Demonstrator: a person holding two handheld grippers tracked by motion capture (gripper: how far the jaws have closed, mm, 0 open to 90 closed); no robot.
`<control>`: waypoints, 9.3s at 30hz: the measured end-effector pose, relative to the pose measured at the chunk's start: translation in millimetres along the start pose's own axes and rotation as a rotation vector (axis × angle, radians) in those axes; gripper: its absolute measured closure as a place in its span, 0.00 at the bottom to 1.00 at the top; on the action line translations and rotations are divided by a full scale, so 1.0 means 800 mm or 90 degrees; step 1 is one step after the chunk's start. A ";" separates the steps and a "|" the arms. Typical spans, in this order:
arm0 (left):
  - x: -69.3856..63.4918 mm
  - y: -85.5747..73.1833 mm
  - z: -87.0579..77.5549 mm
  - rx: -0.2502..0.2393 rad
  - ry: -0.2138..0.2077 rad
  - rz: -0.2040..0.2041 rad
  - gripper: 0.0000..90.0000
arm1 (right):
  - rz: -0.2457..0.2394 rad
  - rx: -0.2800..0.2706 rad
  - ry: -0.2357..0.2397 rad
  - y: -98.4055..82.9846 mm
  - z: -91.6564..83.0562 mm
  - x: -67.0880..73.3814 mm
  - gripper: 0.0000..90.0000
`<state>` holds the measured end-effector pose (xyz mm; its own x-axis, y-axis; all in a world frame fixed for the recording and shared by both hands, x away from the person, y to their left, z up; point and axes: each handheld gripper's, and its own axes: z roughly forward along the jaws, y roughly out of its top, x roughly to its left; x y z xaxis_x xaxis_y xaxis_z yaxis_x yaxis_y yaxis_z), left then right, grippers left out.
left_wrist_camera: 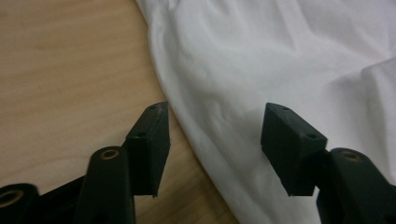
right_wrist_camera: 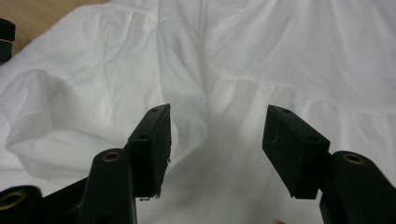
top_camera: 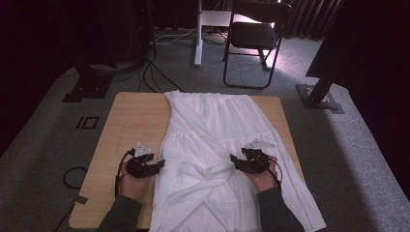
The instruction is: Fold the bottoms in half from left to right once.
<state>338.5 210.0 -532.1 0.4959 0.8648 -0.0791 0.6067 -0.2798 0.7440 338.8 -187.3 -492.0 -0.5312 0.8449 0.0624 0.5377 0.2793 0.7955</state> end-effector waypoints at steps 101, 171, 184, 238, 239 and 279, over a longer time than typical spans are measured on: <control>-0.054 0.079 0.108 0.097 0.115 0.147 0.91 | 0.099 0.106 -0.124 -0.056 0.033 -0.130 0.96; -0.012 -0.062 -0.083 -0.013 0.087 0.014 0.46 | -0.041 0.012 0.045 -0.037 -0.024 -0.021 0.96; -0.049 -0.069 -0.086 -0.005 0.027 0.065 0.44 | 0.017 -0.020 0.010 -0.109 -0.099 -0.062 0.96; -0.055 -0.027 -0.047 -0.001 -0.023 0.063 0.49 | 0.044 -0.015 0.023 -0.047 -0.043 -0.113 0.67; -0.057 -0.029 -0.045 0.002 -0.032 0.058 0.49 | 0.040 -0.010 0.025 -0.040 -0.031 -0.112 0.64; -0.071 -0.021 -0.094 -0.104 0.041 0.075 0.53 | 0.130 0.073 -0.142 -0.037 0.059 -0.186 0.92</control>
<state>253.4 196.7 -490.3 0.5138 0.8563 0.0528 0.4360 -0.3136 0.8436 433.1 -299.8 -553.2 -0.2557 0.9642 0.0698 0.6951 0.1332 0.7065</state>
